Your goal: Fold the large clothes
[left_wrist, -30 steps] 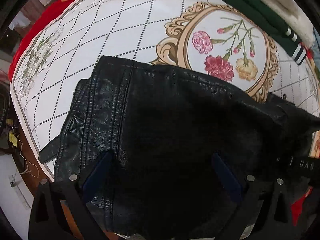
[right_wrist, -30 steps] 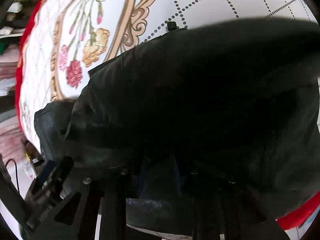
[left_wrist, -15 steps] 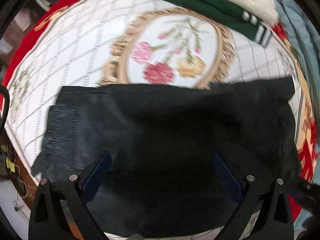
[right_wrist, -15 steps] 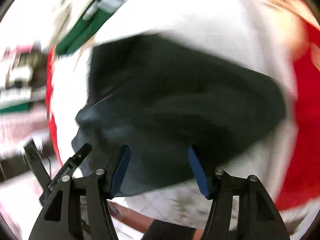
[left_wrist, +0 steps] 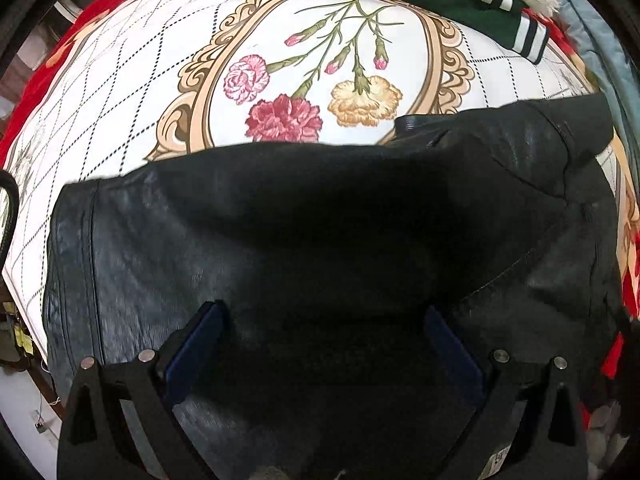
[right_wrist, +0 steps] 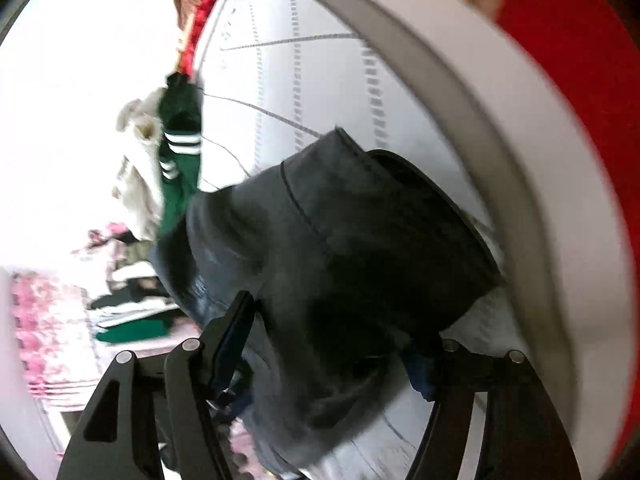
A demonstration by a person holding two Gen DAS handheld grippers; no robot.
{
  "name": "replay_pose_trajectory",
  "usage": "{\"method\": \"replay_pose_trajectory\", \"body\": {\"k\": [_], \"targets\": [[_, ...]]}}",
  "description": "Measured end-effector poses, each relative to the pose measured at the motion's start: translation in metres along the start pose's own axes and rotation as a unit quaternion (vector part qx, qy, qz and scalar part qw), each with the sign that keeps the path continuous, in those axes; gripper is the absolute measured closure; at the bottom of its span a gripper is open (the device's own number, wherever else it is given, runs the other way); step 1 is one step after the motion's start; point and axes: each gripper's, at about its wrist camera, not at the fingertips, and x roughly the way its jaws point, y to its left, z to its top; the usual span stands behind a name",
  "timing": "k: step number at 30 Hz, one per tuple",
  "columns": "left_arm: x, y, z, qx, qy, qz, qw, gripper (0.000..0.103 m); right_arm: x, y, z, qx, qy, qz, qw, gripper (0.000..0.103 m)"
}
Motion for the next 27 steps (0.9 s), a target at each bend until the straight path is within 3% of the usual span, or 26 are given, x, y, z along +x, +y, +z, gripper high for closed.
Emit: {"method": "replay_pose_trajectory", "body": {"k": [4, 6, 8, 12, 16, 18, 19, 20, 21, 22, 27], "targets": [[0.002, 0.003, 0.012, 0.006, 0.003, 0.0, 1.0, 0.0, 0.045, 0.017, 0.008, -0.022, 0.036, 0.041, 0.998, 0.033], [0.003, 0.007, 0.014, 0.005, 0.011, -0.006, 0.9999, 0.0, 0.05, 0.026, 0.006, -0.044, 0.072, 0.016, 0.996, 0.033], [0.006, 0.004, 0.021, 0.01, 0.011, -0.007, 0.9999, 0.0, 0.048, 0.026, 0.001, -0.05, 0.075, 0.008, 0.996, 0.034], [0.006, 0.006, 0.024, 0.01, 0.01, -0.01, 0.9998, 0.0, 0.058, 0.018, 0.008, -0.019, 0.053, 0.054, 0.997, 0.033], [0.007, 0.006, 0.036, 0.011, 0.005, -0.015, 0.9998, 0.0, 0.084, 0.043, 0.021, -0.029, 0.046, 0.08, 0.995, 0.007], [0.004, 0.007, 0.037, 0.013, -0.001, -0.017, 0.9998, 0.0, 0.09, 0.056, 0.021, -0.048, 0.049, 0.078, 0.995, 0.008], [0.003, 0.008, 0.039, 0.014, -0.003, -0.018, 0.9997, 0.0, 0.091, 0.059, 0.021, -0.044, 0.048, 0.087, 0.994, 0.018], [0.003, 0.009, 0.043, 0.014, -0.007, -0.019, 0.9997, 0.0, 0.093, 0.059, 0.022, -0.036, 0.047, 0.087, 0.994, 0.049], [0.003, 0.01, 0.049, 0.015, -0.01, -0.018, 0.9997, 0.0, 0.096, 0.057, 0.023, -0.024, 0.044, 0.084, 0.995, 0.065], [0.002, 0.01, 0.056, 0.018, -0.01, -0.019, 0.9996, 0.0, 0.099, 0.055, 0.024, -0.008, 0.037, 0.093, 0.995, 0.073], [0.004, -0.002, 0.074, 0.049, -0.008, -0.034, 0.9982, 0.0, 0.086, 0.082, 0.016, 0.013, -0.009, 0.11, 0.994, 0.08]]}}
